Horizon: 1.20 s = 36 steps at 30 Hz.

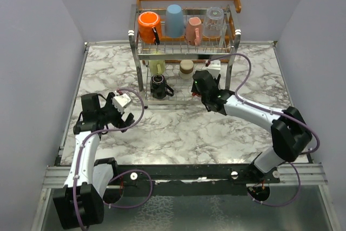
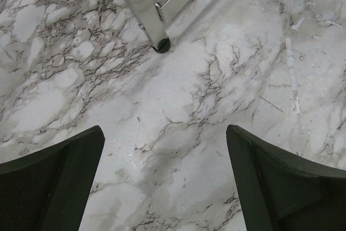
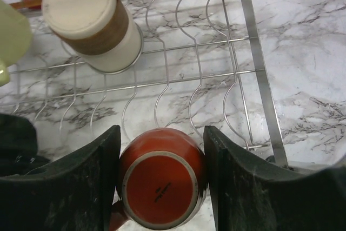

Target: Unload the cups from the dish rack

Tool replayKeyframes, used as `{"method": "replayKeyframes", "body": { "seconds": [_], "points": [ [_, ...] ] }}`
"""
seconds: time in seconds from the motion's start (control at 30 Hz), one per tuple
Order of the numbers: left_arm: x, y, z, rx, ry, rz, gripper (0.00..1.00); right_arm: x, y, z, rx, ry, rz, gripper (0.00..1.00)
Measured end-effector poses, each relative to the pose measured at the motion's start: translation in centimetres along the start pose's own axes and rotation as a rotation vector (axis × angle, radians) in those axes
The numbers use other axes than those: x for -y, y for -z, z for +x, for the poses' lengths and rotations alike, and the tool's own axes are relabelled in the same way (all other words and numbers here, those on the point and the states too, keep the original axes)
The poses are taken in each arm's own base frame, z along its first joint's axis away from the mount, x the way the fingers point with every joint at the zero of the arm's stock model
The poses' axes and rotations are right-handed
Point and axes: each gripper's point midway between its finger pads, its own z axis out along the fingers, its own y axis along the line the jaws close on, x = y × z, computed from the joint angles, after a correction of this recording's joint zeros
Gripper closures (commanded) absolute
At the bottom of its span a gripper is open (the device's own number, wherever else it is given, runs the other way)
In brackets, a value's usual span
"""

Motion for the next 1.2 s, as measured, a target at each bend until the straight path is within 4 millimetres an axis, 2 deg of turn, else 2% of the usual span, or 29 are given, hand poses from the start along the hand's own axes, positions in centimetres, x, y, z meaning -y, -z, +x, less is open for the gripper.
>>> {"method": "replayKeyframes", "body": {
  "seconds": [0.13, 0.33, 0.5, 0.63, 0.73, 0.9, 1.07, 1.2],
  "points": [
    [1.0, 0.7, -1.1, 0.033, -0.041, 0.041, 0.01, -0.4, 2.0, -1.0, -0.002, -0.050, -0.088, 0.93],
    [2.8, 1.3, -3.1, 0.124, -0.104, 0.118, 0.01, -1.0, 5.0, 0.0, -0.057, -0.147, -0.237, 0.95],
    [4.0, 1.4, -4.2, 0.192, -0.121, 0.188, 0.01, -3.5, 8.5, 0.4, -0.095, -0.271, -0.425, 0.95],
    [4.9, 1.2, -4.9, 0.229, -0.127, 0.242, 0.01, -6.2, 11.5, 2.9, -0.176, -0.365, -0.601, 0.96],
    [5.5, 1.0, -5.5, 0.253, -0.131, 0.293, 0.01, -8.2, 13.6, 5.6, -0.259, -0.418, -0.705, 0.96],
    [7.1, 1.2, -6.3, 0.298, -0.172, 0.368, 0.01, -12.1, 16.3, 8.3, -0.359, -0.501, -0.853, 0.96],
    [8.7, 1.8, -6.6, 0.335, -0.217, 0.416, 0.02, -15.5, 17.4, 10.2, -0.430, -0.607, -0.950, 0.96],
    [9.4, 1.9, -6.2, 0.347, -0.229, 0.431, 0.05, -17.2, 17.3, 11.7, -0.482, -0.681, -0.994, 0.96]
  ]
}}
